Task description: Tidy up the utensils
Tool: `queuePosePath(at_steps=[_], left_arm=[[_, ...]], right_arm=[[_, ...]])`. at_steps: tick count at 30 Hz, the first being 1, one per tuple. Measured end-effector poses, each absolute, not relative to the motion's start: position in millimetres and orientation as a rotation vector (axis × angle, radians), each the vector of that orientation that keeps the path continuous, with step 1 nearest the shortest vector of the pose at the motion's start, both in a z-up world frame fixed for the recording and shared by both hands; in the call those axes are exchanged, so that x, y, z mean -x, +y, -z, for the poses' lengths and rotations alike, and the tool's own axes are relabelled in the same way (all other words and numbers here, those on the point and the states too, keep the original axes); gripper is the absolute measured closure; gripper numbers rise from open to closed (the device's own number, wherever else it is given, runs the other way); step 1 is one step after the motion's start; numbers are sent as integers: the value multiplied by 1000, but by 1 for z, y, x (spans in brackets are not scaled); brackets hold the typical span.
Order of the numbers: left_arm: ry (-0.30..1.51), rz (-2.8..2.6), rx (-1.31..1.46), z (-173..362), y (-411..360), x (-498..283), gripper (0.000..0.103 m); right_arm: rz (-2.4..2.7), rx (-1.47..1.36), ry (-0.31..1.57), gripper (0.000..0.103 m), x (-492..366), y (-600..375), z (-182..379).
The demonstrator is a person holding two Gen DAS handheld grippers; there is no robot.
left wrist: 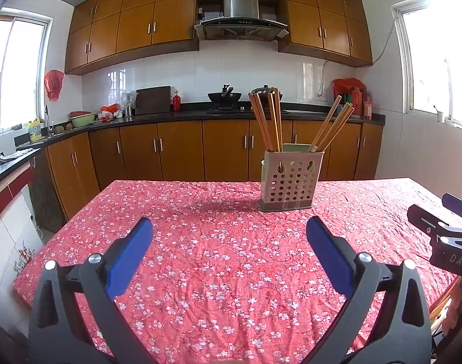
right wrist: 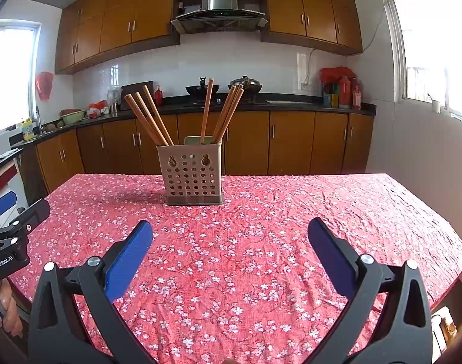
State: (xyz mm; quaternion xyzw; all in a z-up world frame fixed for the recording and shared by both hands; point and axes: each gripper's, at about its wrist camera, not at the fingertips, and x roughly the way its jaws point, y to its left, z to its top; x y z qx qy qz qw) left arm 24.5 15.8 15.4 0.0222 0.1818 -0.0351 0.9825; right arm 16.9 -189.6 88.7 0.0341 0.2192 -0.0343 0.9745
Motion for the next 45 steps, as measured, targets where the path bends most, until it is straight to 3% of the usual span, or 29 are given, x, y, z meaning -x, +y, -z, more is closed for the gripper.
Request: queuePosePath(at_steps=[45], left_arm=[[370,77,-41,-14,15,-22,4]], right_arm=[[81,-78,442,2,-20,-191,-89]])
